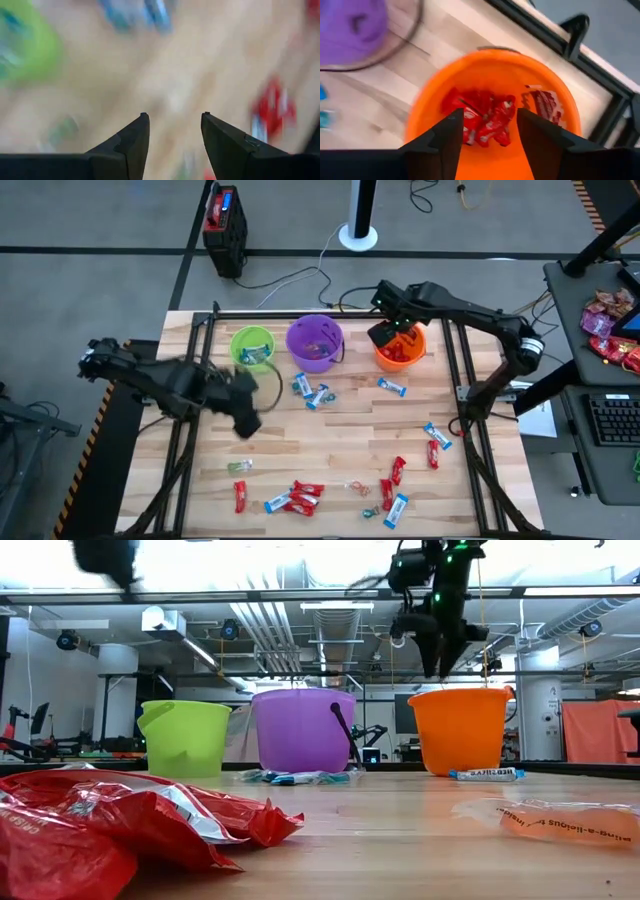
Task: Sort candy by brand, put in halloween buckets
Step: Put the green gummy into the purple bucket
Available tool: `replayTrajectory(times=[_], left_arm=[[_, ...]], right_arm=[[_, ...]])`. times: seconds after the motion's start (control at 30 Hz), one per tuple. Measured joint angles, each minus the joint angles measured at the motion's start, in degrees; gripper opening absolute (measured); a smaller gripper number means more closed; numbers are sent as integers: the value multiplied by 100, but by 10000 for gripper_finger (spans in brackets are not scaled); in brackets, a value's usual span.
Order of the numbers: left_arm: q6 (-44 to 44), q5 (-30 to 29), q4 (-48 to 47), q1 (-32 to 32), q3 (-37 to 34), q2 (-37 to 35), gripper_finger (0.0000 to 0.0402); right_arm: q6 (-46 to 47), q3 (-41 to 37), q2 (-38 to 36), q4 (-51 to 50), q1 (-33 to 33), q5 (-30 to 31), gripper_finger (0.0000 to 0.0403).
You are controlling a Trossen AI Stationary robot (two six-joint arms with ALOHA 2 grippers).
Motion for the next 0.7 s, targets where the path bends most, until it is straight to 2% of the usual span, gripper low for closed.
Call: replayTrajectory(times=[0.07,0.17,0.27,0.4,0.6,0.7], left_arm=[[-42,669,100,-286,-363,24,161],[-241,1151,431,-832,-1057,40,161],[-325,1234,1137,-1407,-1826,56,161],[-342,1218,2108,-1832,-2631,54,161],[-348,1142,3048,-1907,-3407,51,161],[-400,1296,3514,-1907,-3612,51,161]], right_arm=[[30,0,-97,131,81,-14,184],[47,0,-220,396,199,-17,186],[123,-7,-311,653,318,-13,187],[132,-15,-315,920,435,-17,187],[133,-15,-231,1023,472,-35,187],[133,-15,-206,1021,485,-37,187]])
